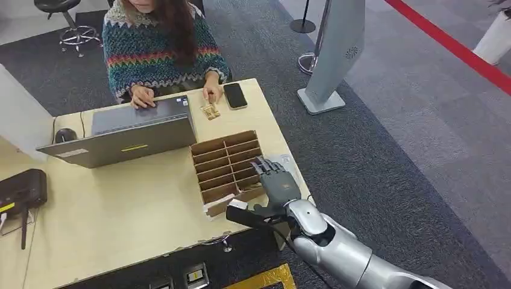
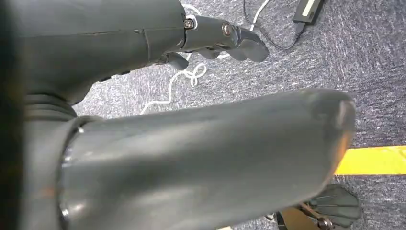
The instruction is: Pass the card to the sensor for recognition and then transmit it.
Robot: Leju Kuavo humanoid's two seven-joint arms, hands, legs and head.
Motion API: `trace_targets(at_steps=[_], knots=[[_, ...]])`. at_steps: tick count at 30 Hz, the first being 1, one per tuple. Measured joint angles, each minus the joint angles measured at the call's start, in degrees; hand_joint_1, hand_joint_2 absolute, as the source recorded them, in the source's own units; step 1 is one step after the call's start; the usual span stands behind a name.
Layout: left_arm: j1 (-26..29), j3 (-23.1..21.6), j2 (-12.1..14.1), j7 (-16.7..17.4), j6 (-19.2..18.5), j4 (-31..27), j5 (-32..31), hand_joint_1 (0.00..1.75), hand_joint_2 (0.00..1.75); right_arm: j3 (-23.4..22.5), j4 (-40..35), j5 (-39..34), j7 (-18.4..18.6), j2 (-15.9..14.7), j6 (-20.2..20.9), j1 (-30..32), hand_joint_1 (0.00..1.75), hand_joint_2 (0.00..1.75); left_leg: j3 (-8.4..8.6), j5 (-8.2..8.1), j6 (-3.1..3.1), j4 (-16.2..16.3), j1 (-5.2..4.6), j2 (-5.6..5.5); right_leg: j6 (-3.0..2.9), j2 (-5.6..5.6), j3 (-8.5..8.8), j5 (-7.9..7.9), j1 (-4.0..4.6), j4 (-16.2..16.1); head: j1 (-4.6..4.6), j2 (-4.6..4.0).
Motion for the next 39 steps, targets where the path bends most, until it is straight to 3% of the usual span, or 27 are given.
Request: trace_targets(at_steps=[24,25,27,28,30,31,39], knots=[[-0.8,-0.2,0.0,1.2,-0.2,-0.5,-1.4,0.00,0.00,0.1,2.0,0.9,-1.4,1.2,0.2,-0.3,0.00,1.75,0.00,0.00,0.00,0.0,0.00,0.00,0.00,0.00,0.01,0.00,0.00,0.0,0.00,0.00],[-0.8,-0.2,0.0,1.2,-0.2,-0.5,-1.4,0.00,0.00,0.1,2.0,0.9,-1.6,1.3,0.2,-0.4,0.07,1.75,0.00,0.00,0.00,0.0,0.00,0.00,0.00,0.00,0.01,0.00,0.00,0.0,0.00,0.00],[-0.8,-0.2,-0.1,1.2,-0.2,-0.5,-1.4,0.00,0.00,0.1,2.2,0.9,-1.9,1.7,0.2,-0.6,0.70,1.75,0.00,0.00,0.00,0.0,0.00,0.00,0.00,-0.01,0.01,0.00,0.00,0.0,0.00,0.00],[-0.8,-0.2,-0.2,1.2,-0.2,-0.5,-1.4,0.00,0.00,0.2,2.2,0.9,-2.1,1.9,0.2,-0.7,1.47,1.75,-0.01,0.00,0.00,0.0,0.00,0.00,0.00,-0.01,0.01,0.00,0.00,0.0,0.00,0.00],[-0.8,-0.2,-0.2,1.2,-0.2,-0.6,-1.4,0.00,0.00,0.1,2.3,0.9,-2.3,2.2,0.2,-0.8,1.57,1.75,-0.01,0.00,0.00,0.0,0.00,0.00,0.00,-0.01,0.02,0.00,0.00,0.0,0.00,0.00],[-0.8,-0.2,-0.3,1.2,-0.1,-0.6,-1.4,0.00,0.00,0.2,2.3,0.9,-2.4,2.2,0.2,-0.9,1.75,1.75,-0.01,0.00,0.00,0.0,0.00,0.00,0.00,-0.01,0.02,0.00,0.00,0.0,0.00,0.00],[-0.7,-0.2,-0.3,1.2,0.0,-0.7,-0.9,0.00,0.00,0.1,2.7,0.9,-2.6,2.8,0.3,-1.1,1.75,1.75,-0.01,0.00,0.00,0.0,0.00,0.00,0.00,-0.01,0.02,0.00,0.00,0.0,0.00,0.00]])
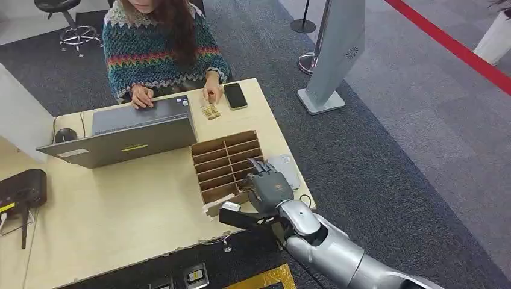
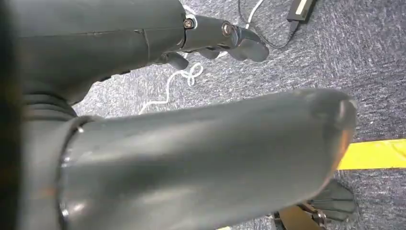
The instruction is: Pass the card to the sensor for recognition and then transmit it.
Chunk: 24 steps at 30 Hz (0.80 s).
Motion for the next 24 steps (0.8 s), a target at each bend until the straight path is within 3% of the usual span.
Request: trace_targets(at_steps=[6,12,24], knots=[[0.2,0.0,0.0,0.0,0.2,0.0,0.2,0.00,0.00,0.0,0.5,0.0,-0.1,0.3,0.3,-0.4,1.75,1.75,0.00,0.00,0.00,0.0,0.00,-0.01,0.00,-0.01,0.00,0.00,0.00,0.0,0.00,0.00],[0.4,0.0,-0.1,0.0,0.4,-0.1,0.5,0.00,0.00,0.0,1.1,-0.4,-0.1,0.4,0.3,-0.4,1.62,1.75,0.01,0.00,0.00,0.0,0.00,0.00,0.00,0.01,0.00,0.00,0.00,0.0,0.00,0.00],[0.9,0.0,-0.2,0.0,0.7,-0.3,0.6,0.00,0.00,-0.1,1.7,-2.0,-0.1,0.7,-0.9,0.3,1.75,1.75,0.06,0.00,0.00,0.0,0.00,0.02,0.00,0.02,0.03,0.00,0.00,0.0,0.00,0.00]])
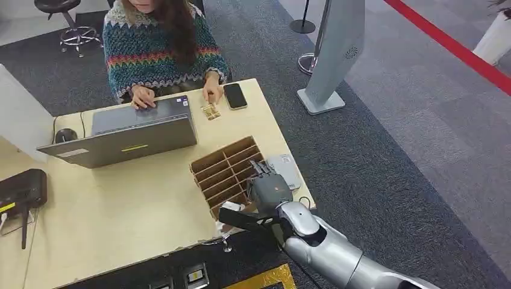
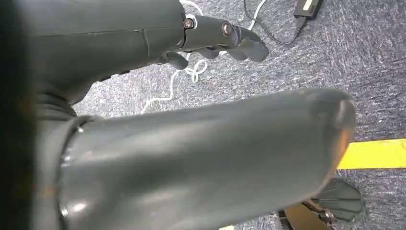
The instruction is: Pass the card to the sensor for recognition and then transmit it.
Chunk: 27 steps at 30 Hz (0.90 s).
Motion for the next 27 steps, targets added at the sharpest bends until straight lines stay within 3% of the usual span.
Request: trace_targets(at_steps=[27], knots=[[-1.1,0.0,-0.4,0.0,-0.5,-0.5,-1.0,0.00,0.00,-3.0,-0.4,2.4,-0.3,0.0,-0.2,-3.1,1.75,1.75,0.01,0.01,0.00,0.0,0.00,0.05,0.00,0.06,0.00,0.01,0.00,0.0,0.00,0.00]])
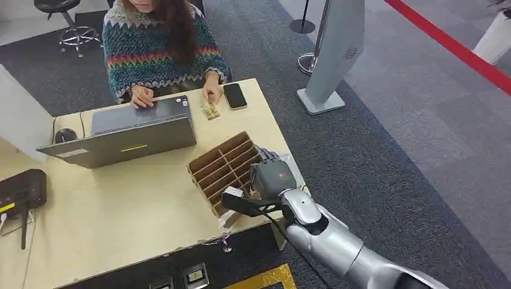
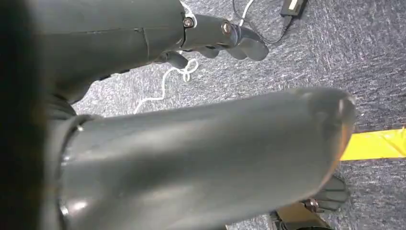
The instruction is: Pass the card to the sensor for recognition and then transmit it.
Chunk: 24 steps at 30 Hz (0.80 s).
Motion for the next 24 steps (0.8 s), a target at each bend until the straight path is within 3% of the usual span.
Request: trace_targets(at_steps=[10,24], knots=[[-0.9,0.0,-0.4,0.0,0.0,0.0,-0.1,0.00,0.00,-1.3,-3.7,0.4,-0.4,-1.4,3.0,-7.9,1.75,1.75,0.00,0.02,-0.01,0.0,0.00,0.01,0.00,0.01,0.00,0.03,-0.01,0.0,0.00,0.00],[-1.3,0.0,-0.5,0.2,-0.5,0.0,-0.9,0.00,0.00,-0.2,-4.5,-2.5,-0.5,-2.0,3.6,-15.9,1.75,1.75,-0.04,0.02,-0.01,0.0,0.00,0.01,0.00,0.01,-0.03,0.03,0.00,0.0,-0.02,0.00]])
